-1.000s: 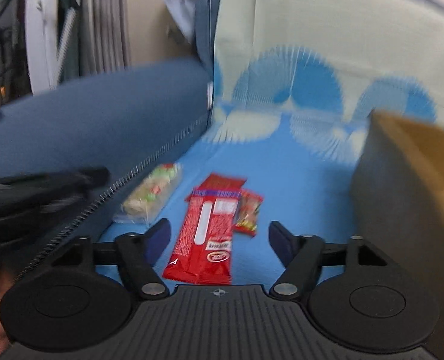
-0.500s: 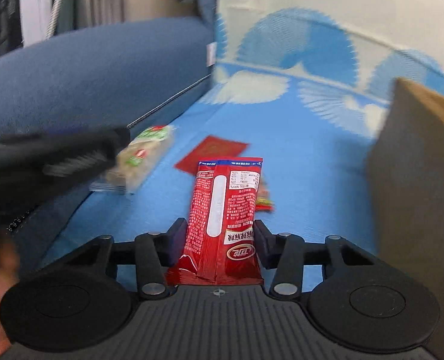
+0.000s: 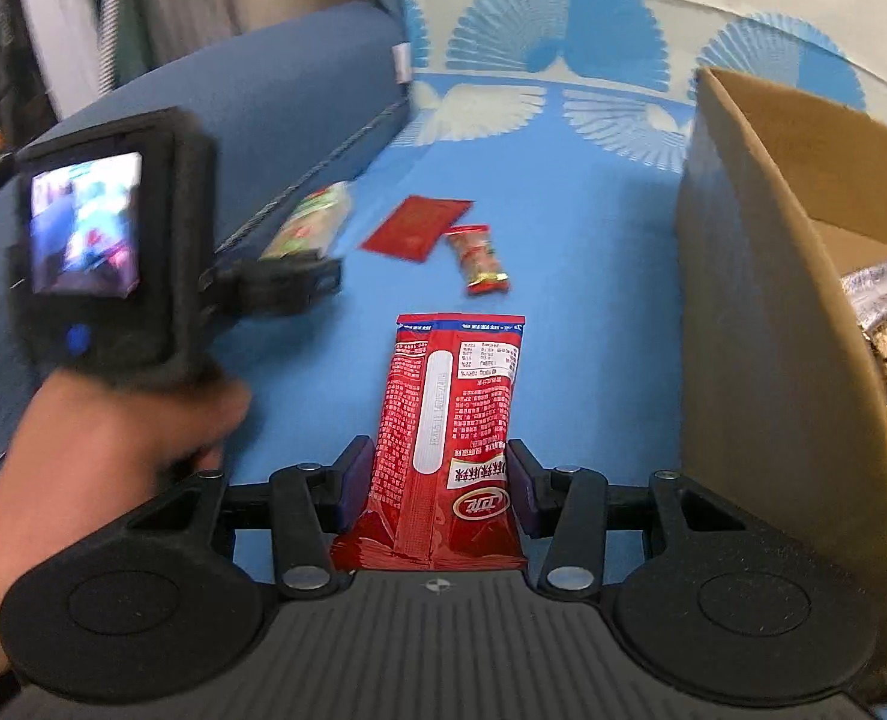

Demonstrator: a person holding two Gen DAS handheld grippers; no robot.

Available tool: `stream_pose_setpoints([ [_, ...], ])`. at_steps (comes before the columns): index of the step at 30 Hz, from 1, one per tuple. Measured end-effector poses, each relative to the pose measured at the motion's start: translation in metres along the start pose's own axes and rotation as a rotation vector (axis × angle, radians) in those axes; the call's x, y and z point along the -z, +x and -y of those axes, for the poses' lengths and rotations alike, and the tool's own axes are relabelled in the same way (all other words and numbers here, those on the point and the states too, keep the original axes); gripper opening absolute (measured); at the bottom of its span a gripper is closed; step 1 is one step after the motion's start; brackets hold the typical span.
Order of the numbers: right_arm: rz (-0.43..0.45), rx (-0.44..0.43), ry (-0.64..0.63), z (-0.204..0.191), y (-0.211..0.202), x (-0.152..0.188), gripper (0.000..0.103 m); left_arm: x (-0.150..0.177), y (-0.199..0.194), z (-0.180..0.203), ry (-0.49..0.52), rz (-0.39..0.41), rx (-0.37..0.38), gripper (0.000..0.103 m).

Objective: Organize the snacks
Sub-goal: 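Move both open tools back to the remaining snacks, then grasp the red wafer pack with the right tool while left grasps the green-labelled cake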

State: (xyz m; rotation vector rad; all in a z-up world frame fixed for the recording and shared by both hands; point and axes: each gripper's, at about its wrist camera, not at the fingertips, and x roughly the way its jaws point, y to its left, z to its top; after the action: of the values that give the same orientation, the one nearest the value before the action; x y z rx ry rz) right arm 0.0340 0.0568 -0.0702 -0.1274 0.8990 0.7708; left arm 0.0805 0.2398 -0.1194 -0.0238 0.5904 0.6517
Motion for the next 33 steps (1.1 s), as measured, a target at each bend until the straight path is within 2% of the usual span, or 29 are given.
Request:
stream_pose_setpoints([
  [4,0.011,-0.024,-0.072,-0.014,-0.026,0.011,0.049,-0.005,-0.026,-0.008,-0.025,-0.017,0.067,0.04],
  [8,0.029,-0.013,-0.06,-0.018,-0.042,0.025,0.049,-0.008,-0.063,-0.023,-0.062,-0.087,0.181,0.039],
  [12,0.03,0.014,-0.021,-0.017,-0.039,0.04,0.049,0.006,-0.098,-0.034,-0.05,-0.204,0.298,0.039],
  [17,0.01,0.038,-0.011,-0.018,-0.027,0.049,0.047,0.019,-0.129,-0.036,-0.025,-0.279,0.395,0.038],
  [20,0.006,0.042,-0.005,-0.016,-0.024,0.052,0.041,0.024,-0.138,-0.034,-0.023,-0.265,0.377,0.037],
  [22,0.006,0.043,-0.014,-0.016,-0.023,0.054,0.041,0.025,-0.137,-0.033,-0.031,-0.273,0.358,0.041],
  [23,0.002,0.041,-0.019,-0.015,-0.022,0.055,0.041,0.025,-0.132,-0.033,-0.044,-0.297,0.359,0.046],
  [25,-0.004,0.041,-0.023,-0.014,-0.02,0.058,0.046,0.024,-0.123,-0.037,-0.086,-0.336,0.359,0.052],
  [26,-0.005,0.041,-0.026,-0.014,-0.02,0.059,0.052,0.024,-0.12,-0.039,-0.106,-0.345,0.364,0.055],
  [28,0.0,0.036,-0.036,-0.014,-0.02,0.059,0.059,0.024,-0.118,-0.047,-0.143,-0.346,0.392,0.057],
  [30,0.012,0.029,-0.041,-0.014,-0.022,0.059,0.061,0.024,-0.118,-0.049,-0.159,-0.345,0.414,0.061],
  [33,0.028,0.02,-0.04,-0.016,-0.021,0.055,0.065,0.024,-0.117,-0.045,-0.142,-0.355,0.426,0.062],
])
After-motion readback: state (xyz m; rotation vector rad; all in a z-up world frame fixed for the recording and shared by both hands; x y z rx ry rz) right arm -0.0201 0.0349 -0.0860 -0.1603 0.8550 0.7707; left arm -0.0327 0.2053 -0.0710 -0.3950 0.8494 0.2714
